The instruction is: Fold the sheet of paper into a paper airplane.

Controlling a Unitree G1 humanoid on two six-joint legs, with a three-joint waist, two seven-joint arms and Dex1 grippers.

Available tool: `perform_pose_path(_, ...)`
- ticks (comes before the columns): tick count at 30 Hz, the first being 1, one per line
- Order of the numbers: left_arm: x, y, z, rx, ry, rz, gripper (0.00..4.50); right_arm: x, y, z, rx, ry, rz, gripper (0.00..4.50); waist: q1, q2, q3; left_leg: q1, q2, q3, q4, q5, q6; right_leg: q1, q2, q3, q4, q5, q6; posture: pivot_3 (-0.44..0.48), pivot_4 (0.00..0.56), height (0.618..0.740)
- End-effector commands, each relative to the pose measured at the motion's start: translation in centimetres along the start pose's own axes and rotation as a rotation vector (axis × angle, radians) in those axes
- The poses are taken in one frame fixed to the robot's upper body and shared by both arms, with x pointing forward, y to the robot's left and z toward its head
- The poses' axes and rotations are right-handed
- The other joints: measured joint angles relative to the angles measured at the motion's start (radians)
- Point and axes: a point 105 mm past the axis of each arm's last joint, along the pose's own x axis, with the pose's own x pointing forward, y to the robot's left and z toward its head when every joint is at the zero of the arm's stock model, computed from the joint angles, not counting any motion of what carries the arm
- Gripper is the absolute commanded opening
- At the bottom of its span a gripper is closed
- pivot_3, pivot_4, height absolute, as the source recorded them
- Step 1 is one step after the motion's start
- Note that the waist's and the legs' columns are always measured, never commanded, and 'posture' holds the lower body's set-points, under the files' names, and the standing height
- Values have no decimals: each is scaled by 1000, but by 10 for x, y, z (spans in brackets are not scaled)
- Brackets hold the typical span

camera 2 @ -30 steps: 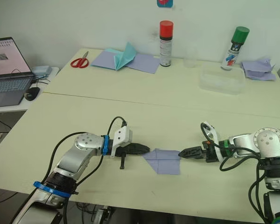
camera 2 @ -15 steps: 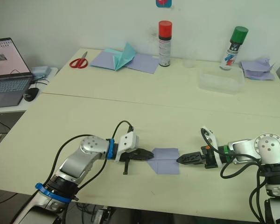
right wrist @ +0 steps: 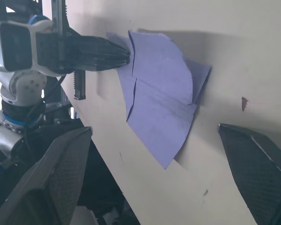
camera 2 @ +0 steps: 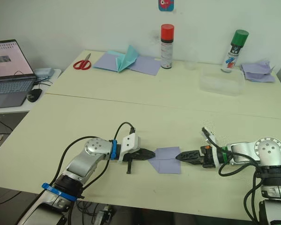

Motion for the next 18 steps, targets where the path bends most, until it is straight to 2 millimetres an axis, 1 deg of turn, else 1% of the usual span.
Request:
perform_pose_path(1,1,-8,-19,-42,70,-27,0,4,-7,1,28,-17,-43,4494,-2,0,-1,2,0,0,0,0,0,2,0,0,0,0,0,0,150,740)
perform_pose_path(11,0,-9,-20,-46,78,-34,0,25,-12,4,52,-33,-73,4494,-5,-2,-14,5,1,1,-1,0,0,3,0,1,0,0,0,0,150,740)
perform_pose_path(18,0,-9,-20,-50,82,-35,0,35,1,5,63,-24,1,4494,-5,-3,-16,8,2,2,-4,0,0,4,0,2,0,0,0,0,150,740)
